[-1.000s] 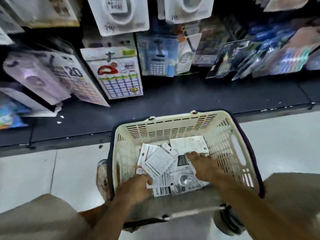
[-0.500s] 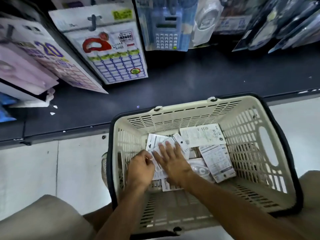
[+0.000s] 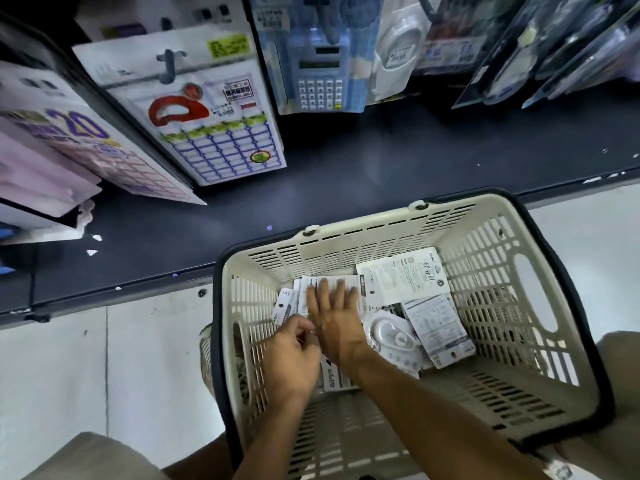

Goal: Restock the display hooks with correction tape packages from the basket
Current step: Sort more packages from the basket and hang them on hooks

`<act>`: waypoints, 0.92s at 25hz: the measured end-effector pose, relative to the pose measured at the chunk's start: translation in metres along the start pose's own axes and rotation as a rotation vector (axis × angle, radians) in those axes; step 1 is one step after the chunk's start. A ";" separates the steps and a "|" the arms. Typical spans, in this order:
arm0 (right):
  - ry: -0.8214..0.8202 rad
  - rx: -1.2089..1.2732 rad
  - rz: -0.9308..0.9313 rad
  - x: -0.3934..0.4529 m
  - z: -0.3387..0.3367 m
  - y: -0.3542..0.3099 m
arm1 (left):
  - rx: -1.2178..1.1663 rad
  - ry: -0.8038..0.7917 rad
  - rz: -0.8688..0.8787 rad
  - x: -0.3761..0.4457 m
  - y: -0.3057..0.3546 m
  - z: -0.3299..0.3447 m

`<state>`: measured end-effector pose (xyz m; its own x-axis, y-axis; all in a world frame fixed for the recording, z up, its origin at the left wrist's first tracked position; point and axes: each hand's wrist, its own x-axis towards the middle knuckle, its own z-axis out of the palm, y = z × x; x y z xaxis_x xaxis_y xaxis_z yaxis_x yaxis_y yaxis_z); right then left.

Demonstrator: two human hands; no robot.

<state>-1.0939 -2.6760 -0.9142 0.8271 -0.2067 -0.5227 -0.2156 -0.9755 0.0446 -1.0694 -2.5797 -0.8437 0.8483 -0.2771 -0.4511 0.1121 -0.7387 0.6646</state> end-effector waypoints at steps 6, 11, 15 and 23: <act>0.027 -0.043 -0.103 0.004 -0.038 0.042 | 0.003 0.074 0.069 0.000 0.006 -0.002; -0.190 0.852 -0.050 -0.023 -0.101 0.105 | -0.334 0.108 -0.113 -0.011 0.017 -0.010; -0.284 1.352 -0.193 -0.075 -0.167 0.140 | -0.852 -0.282 -0.141 -0.032 0.066 -0.027; 0.481 1.677 -0.152 -0.180 -0.316 0.147 | -1.246 -0.532 0.227 -0.073 0.219 -0.117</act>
<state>-1.1106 -2.8060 -0.5440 0.8889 -0.4335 -0.1481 -0.1278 0.0758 -0.9889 -1.0465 -2.6494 -0.5954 0.6433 -0.7250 -0.2461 0.6247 0.3111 0.7163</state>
